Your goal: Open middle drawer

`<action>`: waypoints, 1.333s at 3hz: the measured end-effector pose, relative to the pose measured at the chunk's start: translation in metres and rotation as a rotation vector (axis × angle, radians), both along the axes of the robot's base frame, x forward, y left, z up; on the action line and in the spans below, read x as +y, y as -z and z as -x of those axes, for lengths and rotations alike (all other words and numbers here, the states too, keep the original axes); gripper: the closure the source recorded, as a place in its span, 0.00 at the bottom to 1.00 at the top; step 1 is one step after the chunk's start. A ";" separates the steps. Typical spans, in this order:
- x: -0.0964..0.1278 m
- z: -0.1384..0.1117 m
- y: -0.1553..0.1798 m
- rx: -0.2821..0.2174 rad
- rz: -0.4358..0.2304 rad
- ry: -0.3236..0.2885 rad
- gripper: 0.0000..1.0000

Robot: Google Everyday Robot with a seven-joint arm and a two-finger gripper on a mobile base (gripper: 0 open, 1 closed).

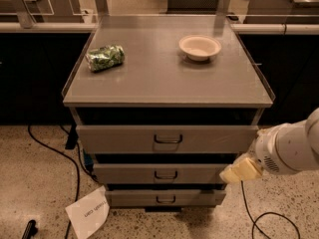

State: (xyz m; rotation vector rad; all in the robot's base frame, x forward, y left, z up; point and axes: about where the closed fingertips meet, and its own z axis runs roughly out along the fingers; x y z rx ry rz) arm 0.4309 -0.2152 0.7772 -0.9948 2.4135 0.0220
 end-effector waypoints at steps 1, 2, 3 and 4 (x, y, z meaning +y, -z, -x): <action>0.000 0.000 0.000 0.000 0.000 0.000 0.42; 0.000 0.000 0.000 0.000 0.000 0.000 0.65; -0.001 0.001 0.005 -0.006 -0.006 0.011 0.88; -0.010 0.010 0.043 -0.005 -0.023 0.097 1.00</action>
Offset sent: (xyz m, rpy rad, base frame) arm 0.0000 0.0000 0.0000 0.0000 0.0000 0.0000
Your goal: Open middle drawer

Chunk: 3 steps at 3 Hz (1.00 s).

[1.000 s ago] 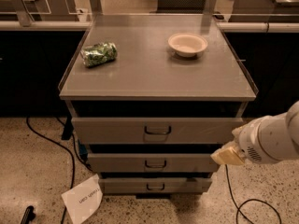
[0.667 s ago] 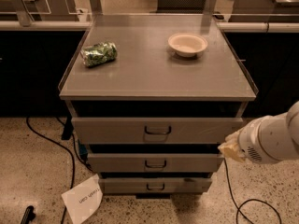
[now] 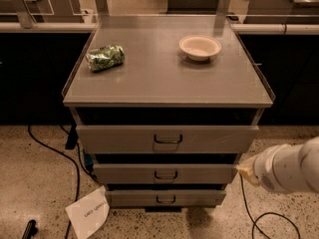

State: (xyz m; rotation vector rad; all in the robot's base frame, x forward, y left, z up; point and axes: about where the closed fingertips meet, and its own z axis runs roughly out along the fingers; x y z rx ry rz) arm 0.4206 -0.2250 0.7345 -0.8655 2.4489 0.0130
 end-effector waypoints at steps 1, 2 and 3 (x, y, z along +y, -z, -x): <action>-0.009 0.025 0.053 -0.011 0.035 0.075 1.00; -0.028 0.056 0.080 -0.071 0.091 0.118 1.00; -0.056 0.051 0.058 -0.228 0.065 0.202 1.00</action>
Offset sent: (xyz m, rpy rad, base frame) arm 0.0096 -0.0240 -0.0898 0.0282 -0.6320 -0.5208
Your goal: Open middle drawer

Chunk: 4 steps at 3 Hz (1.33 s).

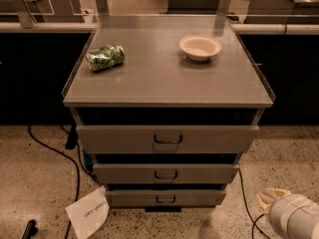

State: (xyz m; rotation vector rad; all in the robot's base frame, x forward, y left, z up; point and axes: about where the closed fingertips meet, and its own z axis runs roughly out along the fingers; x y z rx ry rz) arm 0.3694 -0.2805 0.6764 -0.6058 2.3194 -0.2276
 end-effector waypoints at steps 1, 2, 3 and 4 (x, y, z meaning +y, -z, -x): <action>0.004 -0.008 -0.012 -0.071 -0.024 -0.006 1.00; 0.004 -0.008 -0.012 -0.071 -0.024 -0.006 1.00; 0.003 -0.017 -0.018 -0.142 -0.122 0.040 1.00; -0.009 -0.026 -0.013 -0.261 -0.299 0.149 1.00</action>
Offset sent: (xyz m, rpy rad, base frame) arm 0.0072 0.0023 0.0124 0.0227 -0.0704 0.0015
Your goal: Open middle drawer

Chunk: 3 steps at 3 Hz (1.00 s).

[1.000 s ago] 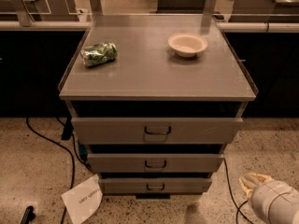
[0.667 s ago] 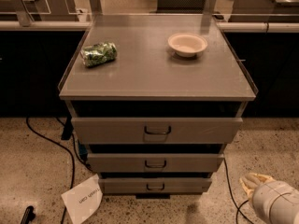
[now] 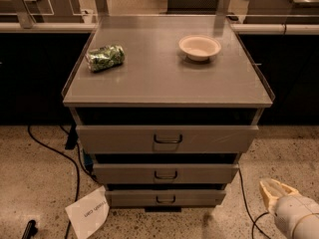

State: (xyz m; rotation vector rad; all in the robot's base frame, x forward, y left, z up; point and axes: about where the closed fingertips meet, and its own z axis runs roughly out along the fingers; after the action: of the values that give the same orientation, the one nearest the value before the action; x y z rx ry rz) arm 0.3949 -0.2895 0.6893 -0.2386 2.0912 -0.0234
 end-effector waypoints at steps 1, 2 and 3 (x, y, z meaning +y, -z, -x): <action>0.014 -0.019 0.018 -0.097 -0.132 0.040 1.00; 0.040 -0.050 0.026 -0.201 -0.267 0.068 1.00; 0.059 -0.080 0.025 -0.292 -0.362 0.077 1.00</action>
Offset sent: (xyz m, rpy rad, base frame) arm 0.0925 0.0695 -0.0260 0.4430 -0.4085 -0.1280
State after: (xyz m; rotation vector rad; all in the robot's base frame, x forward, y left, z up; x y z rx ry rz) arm 0.4753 -0.2310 0.6643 0.0622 1.7740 0.2575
